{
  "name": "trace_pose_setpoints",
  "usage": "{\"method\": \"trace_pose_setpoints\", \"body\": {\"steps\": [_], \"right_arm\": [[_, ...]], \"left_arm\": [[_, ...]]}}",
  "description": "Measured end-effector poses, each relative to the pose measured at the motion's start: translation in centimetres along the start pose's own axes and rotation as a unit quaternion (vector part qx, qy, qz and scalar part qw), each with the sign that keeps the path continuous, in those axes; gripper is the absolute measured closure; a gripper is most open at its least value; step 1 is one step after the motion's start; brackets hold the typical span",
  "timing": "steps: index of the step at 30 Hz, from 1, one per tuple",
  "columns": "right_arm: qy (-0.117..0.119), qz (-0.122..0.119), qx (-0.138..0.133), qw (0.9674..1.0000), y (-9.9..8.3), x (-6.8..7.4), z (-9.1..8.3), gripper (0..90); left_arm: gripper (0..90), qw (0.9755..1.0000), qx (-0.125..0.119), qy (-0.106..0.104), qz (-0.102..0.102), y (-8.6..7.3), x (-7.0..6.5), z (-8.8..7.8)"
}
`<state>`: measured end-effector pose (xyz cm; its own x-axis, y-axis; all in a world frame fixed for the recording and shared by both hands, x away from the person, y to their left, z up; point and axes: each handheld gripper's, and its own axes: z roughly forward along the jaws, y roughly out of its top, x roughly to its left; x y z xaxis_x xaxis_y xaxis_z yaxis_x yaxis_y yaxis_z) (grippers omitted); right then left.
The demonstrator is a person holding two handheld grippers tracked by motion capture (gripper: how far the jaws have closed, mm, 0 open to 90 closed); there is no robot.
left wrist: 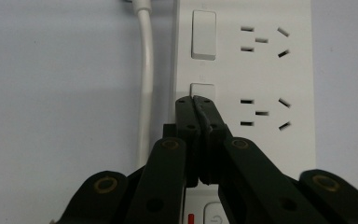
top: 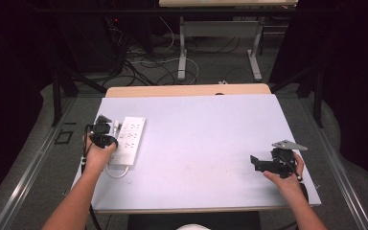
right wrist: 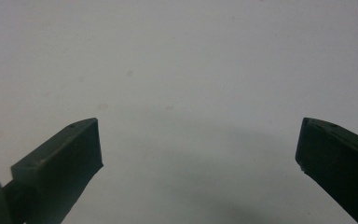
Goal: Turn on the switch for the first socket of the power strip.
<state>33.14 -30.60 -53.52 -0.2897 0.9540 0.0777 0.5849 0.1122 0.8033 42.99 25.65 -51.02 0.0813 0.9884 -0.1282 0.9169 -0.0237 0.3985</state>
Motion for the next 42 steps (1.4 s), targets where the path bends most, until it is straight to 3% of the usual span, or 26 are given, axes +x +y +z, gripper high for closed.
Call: {"method": "trace_pose_setpoints", "body": {"steps": [23,42], "right_arm": [[0.002,-0.002,0.002,1.0,0.04,0.02,0.2,0.0],[0.002,0.003,0.003,1.0,-0.02,0.12,0.14,0.0]], "left_arm": [[89.7,1.0,-0.006,0.001,0.002,-0.15,-0.08,-0.07],[85.2,0.9996,-0.022,-0.004,0.019,-0.12,-0.52,-0.35]]}}
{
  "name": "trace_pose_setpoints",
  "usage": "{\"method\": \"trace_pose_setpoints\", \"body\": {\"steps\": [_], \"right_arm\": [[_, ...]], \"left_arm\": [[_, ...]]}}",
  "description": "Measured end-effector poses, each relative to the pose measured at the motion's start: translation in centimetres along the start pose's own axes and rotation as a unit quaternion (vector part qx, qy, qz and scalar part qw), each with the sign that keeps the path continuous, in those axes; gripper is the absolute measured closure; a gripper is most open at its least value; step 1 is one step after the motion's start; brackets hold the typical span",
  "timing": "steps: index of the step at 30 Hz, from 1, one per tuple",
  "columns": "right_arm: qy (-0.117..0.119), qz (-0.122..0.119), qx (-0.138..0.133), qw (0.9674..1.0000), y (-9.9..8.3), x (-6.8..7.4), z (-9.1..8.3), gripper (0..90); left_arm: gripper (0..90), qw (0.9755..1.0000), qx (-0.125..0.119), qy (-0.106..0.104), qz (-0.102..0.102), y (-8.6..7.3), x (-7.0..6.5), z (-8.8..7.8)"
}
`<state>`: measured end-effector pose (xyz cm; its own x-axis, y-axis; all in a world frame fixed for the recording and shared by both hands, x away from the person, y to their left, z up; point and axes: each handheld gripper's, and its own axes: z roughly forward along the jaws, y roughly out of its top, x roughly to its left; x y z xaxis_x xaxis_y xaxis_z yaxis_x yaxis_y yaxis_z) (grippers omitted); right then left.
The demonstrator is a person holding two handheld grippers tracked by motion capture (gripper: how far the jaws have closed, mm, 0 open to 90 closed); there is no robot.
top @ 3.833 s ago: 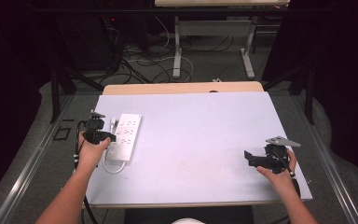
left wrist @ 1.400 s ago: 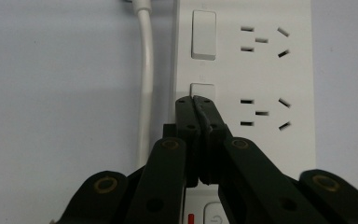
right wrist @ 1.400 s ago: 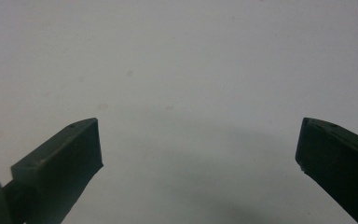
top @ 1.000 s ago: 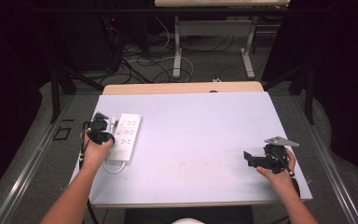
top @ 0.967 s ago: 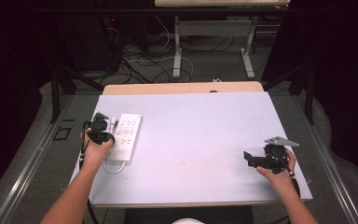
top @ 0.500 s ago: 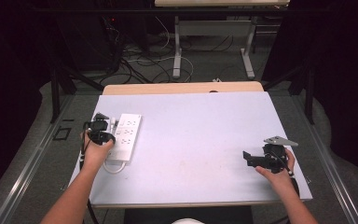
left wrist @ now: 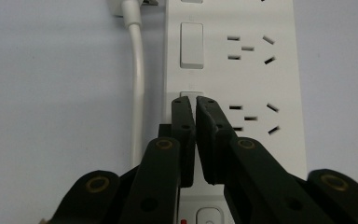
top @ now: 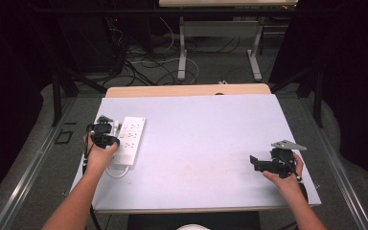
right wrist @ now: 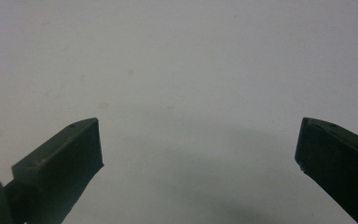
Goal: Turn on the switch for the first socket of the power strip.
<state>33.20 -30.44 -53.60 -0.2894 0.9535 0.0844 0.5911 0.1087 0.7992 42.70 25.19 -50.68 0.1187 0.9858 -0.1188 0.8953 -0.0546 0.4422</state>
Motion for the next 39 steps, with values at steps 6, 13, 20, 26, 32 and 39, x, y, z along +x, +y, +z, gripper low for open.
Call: {"method": "trace_pose_setpoints", "body": {"steps": [6,13,20,26,32,39], "right_arm": [[0.0,0.0,0.0,1.0,0.0,0.0,0.0,0.0],[0.0,0.0,0.0,1.0,0.0,0.0,0.0,0.0],[0.0,-0.002,0.0,1.0,0.0,0.0,0.0,0.1],[0.0,-0.002,0.0,1.0,0.0,0.0,0.0,0.1],[-0.001,-0.002,0.0,1.0,0.0,0.0,0.0,0.1],[-0.001,-0.002,0.0,1.0,0.0,0.0,0.0,0.2]], "left_arm": [[82.5,1.0,-0.006,-0.002,0.004,0.1,-0.1,-0.3],[78.9,0.9998,-0.015,-0.001,0.008,0.2,-0.3,-0.5],[75.8,0.9995,-0.028,0.002,0.012,0.2,-0.4,-0.8],[73.0,0.9991,-0.039,-0.002,0.014,0.3,-0.4,-1.2],[67.6,0.9987,-0.048,-0.009,0.018,0.2,-0.4,-1.6],[62.3,0.9979,-0.059,-0.017,0.02,0.1,-0.5,-1.9]]}}
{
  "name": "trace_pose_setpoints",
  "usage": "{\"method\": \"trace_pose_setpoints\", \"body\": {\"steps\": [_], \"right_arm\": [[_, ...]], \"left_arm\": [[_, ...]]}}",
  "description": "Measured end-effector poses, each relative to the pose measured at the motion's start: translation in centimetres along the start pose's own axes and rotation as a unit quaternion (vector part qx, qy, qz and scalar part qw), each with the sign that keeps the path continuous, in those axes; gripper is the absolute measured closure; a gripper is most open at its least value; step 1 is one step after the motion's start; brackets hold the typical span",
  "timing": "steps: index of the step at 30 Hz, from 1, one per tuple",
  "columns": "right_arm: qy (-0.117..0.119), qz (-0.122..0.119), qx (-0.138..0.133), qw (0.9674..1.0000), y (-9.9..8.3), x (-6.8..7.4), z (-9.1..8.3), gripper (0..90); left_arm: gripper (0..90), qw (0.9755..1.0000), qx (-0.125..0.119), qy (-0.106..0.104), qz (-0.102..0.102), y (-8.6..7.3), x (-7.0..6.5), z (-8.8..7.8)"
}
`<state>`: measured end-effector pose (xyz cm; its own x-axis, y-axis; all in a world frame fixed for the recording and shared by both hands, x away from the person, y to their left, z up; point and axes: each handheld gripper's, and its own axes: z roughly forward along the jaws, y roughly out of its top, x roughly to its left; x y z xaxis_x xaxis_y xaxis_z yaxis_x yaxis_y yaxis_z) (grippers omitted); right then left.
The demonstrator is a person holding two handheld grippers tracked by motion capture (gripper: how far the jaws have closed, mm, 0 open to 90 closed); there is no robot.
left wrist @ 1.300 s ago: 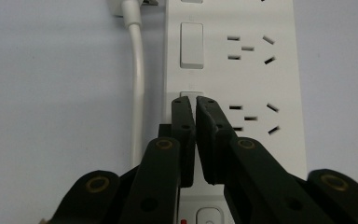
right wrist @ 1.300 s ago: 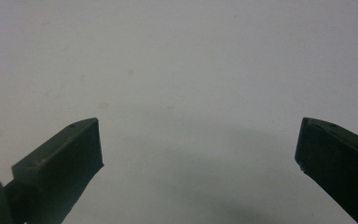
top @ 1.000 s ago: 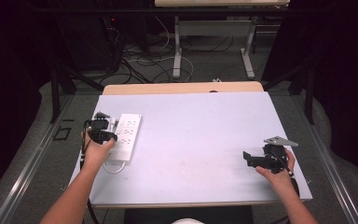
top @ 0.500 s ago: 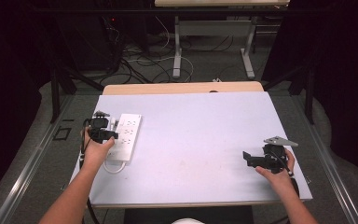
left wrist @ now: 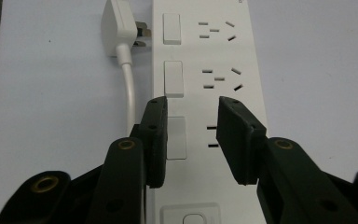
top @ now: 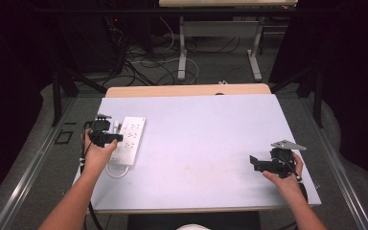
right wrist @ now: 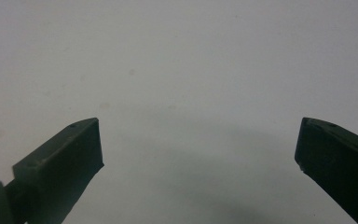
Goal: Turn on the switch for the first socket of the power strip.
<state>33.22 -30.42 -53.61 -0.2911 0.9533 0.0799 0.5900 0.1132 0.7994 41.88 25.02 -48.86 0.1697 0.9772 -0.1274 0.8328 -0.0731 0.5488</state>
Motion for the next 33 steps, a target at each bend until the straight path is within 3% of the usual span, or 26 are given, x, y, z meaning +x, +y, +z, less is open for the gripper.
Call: {"method": "trace_pose_setpoints", "body": {"steps": [7,8,16,25,33], "right_arm": [[0.0,0.0,0.0,1.0,0.0,0.0,0.0,0.1],[-0.001,0.0,0.0,1.0,0.0,0.0,0.0,0.1],[0.0,-0.002,-0.001,1.0,0.0,0.0,0.0,0.1],[0.0,-0.001,-0.001,1.0,0.0,0.0,0.0,0.1],[0.001,-0.002,-0.001,1.0,0.0,0.0,0.0,0.2]], "left_arm": [[57.3,0.9997,-0.021,-0.011,0.003,-0.2,-0.4,-0.4],[56.9,0.9997,-0.016,-0.016,0.007,-0.2,-0.5,-0.6],[53.4,0.9989,-0.035,-0.009,0.031,-0.5,-1.3,-1.1],[46.0,0.9969,-0.059,-0.005,0.053,-0.8,-2.0,-1.7],[41.2,0.9944,-0.075,-0.023,0.071,-1.2,-2.5,-2.5]]}}
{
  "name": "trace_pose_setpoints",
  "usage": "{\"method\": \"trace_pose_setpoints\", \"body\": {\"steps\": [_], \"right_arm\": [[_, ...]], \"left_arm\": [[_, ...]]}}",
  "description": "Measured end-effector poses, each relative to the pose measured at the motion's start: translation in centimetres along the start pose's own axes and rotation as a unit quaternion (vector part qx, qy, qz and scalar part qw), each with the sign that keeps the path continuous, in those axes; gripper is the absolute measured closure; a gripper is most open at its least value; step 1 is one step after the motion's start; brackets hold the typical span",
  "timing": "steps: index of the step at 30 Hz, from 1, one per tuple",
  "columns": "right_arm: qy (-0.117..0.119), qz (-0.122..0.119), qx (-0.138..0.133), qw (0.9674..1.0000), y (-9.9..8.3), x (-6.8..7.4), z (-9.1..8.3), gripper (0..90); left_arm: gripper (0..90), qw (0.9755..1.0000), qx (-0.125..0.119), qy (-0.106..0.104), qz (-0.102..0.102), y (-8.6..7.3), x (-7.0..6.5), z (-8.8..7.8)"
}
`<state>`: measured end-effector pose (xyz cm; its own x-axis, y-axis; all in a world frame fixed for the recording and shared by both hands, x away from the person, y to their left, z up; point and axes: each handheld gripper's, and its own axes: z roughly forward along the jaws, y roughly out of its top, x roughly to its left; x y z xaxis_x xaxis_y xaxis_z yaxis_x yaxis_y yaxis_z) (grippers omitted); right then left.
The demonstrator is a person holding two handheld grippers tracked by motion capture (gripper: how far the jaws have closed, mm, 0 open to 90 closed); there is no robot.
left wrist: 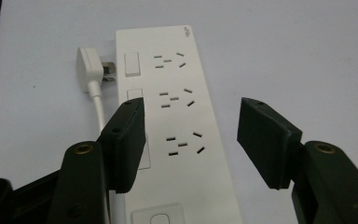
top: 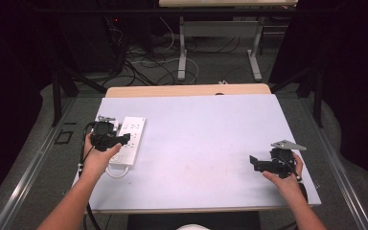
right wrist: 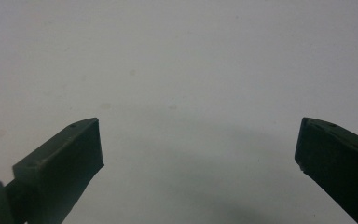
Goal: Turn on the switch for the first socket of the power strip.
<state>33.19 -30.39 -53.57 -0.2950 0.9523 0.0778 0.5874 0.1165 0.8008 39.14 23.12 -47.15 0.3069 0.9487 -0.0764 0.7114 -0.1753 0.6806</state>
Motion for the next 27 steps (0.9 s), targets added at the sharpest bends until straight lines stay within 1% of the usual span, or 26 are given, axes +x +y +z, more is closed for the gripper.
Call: {"method": "trace_pose_setpoints", "body": {"steps": [2,7,9,13,16,17,19,20,23,25,27], "right_arm": [[0.001,-0.001,-0.001,1.0,0.0,0.0,0.0,0.1],[0.0,0.0,-0.001,1.0,0.0,0.0,0.0,0.1],[-0.002,0.0,0.0,1.0,0.0,0.0,0.0,0.1],[-0.001,0.0,0.0,1.0,0.0,0.0,0.0,0.1],[0.0,0.0,-0.001,1.0,0.0,0.0,0.0,0.2],[-0.001,0.0,-0.001,1.0,0.0,0.0,0.0,0.2],[-0.001,0.001,-0.001,1.0,0.0,0.0,0.0,0.1],[0.0,0.0,-0.001,1.0,0.0,0.0,0.0,0.1],[0.0,0.001,-0.001,1.0,0.0,0.0,-0.1,0.1],[0.0,0.0,-0.001,1.0,0.0,0.0,-0.1,0.1],[0.001,0.0,-0.001,1.0,0.0,0.0,-0.1,0.1]], "left_arm": [[40.0,0.9999,-0.005,-0.003,0.008,-0.1,-0.2,-0.1],[36.3,0.9989,-0.023,-0.013,0.039,-0.3,-0.4,-0.5],[34.5,0.9991,-0.023,-0.021,0.03,-0.4,-0.6,-0.7],[32.7,0.9986,-0.03,-0.035,0.025,-0.6,-0.8,-1.1],[28.7,0.9984,-0.029,-0.043,0.02,-0.7,-1.0,-1.4],[27.4,0.9983,-0.032,-0.047,0.016,-0.8,-1.1,-1.5],[25.9,0.998,-0.032,-0.051,0.017,-0.9,-1.1,-1.7],[24.0,0.9978,-0.034,-0.056,0.013,-1.0,-1.2,-1.8],[16.5,0.998,-0.03,-0.055,0.011,-1.1,-1.4,-2.0],[15.0,0.9978,-0.034,-0.056,0.008,-1.3,-1.4,-2.1],[8.0,0.9975,-0.035,-0.061,0.003,-1.4,-1.5,-2.2]]}}
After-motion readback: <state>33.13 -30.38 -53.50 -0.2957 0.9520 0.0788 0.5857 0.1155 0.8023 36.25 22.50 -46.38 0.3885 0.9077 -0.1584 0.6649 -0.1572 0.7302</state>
